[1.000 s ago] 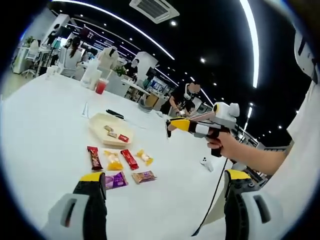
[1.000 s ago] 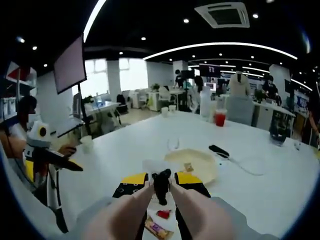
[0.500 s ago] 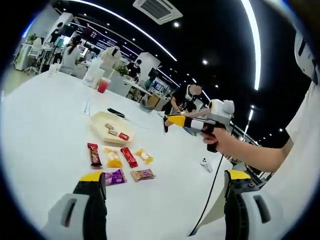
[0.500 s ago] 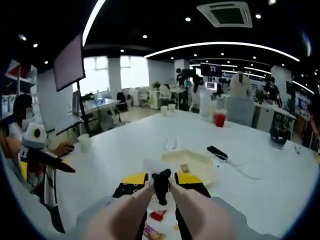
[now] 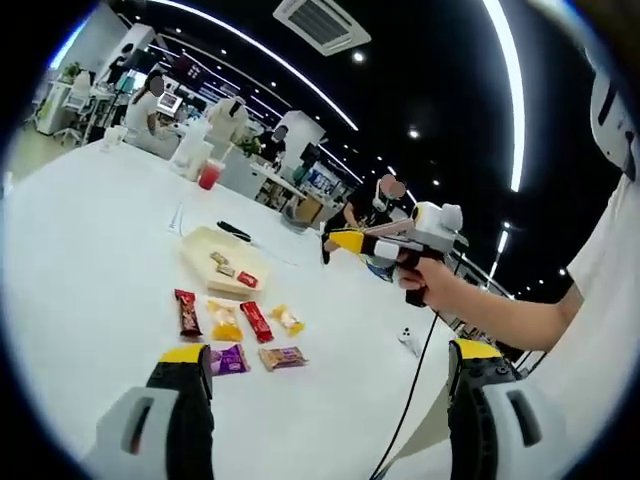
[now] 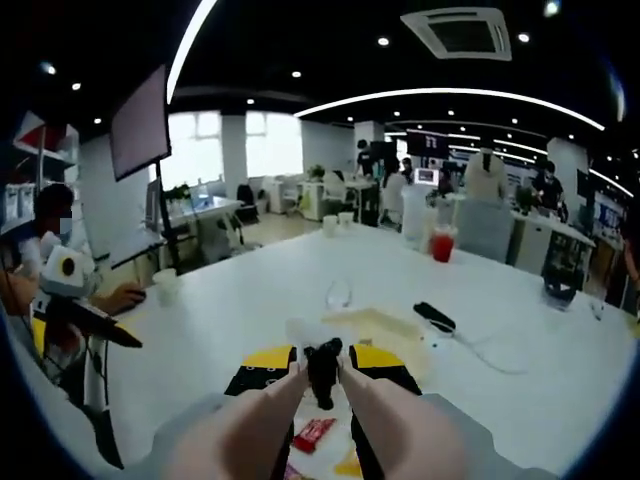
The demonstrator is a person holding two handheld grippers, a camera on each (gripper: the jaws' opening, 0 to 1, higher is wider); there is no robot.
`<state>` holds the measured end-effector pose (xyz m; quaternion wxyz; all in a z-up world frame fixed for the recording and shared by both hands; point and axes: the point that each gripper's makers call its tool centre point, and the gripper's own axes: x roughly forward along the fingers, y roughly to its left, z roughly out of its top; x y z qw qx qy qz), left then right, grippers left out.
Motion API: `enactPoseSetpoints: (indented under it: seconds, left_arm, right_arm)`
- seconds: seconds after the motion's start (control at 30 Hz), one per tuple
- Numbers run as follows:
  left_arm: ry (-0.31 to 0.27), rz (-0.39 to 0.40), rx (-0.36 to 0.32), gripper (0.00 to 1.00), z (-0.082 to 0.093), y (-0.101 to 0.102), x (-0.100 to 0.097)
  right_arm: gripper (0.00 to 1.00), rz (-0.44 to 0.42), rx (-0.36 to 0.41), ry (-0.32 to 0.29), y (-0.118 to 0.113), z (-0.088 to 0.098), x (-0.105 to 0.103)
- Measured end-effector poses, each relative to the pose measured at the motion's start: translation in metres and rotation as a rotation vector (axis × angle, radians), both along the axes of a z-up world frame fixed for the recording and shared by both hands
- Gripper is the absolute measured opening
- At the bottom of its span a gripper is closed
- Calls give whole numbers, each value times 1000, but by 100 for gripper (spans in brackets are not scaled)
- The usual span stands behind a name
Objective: Place the target food into the container with the food tongs after gripping and lifting it, then release it inside without dropping or visibly crushing the food.
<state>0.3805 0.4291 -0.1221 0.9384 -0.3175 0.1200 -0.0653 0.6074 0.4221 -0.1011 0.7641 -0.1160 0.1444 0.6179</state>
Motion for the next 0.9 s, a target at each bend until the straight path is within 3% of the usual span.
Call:
enactPoseSetpoints:
  seconds: [0.9]
  left_arm:
    - [-5, 41, 32, 99, 9, 8, 6]
  right_arm:
    - [19, 16, -11, -6, 37, -5, 26]
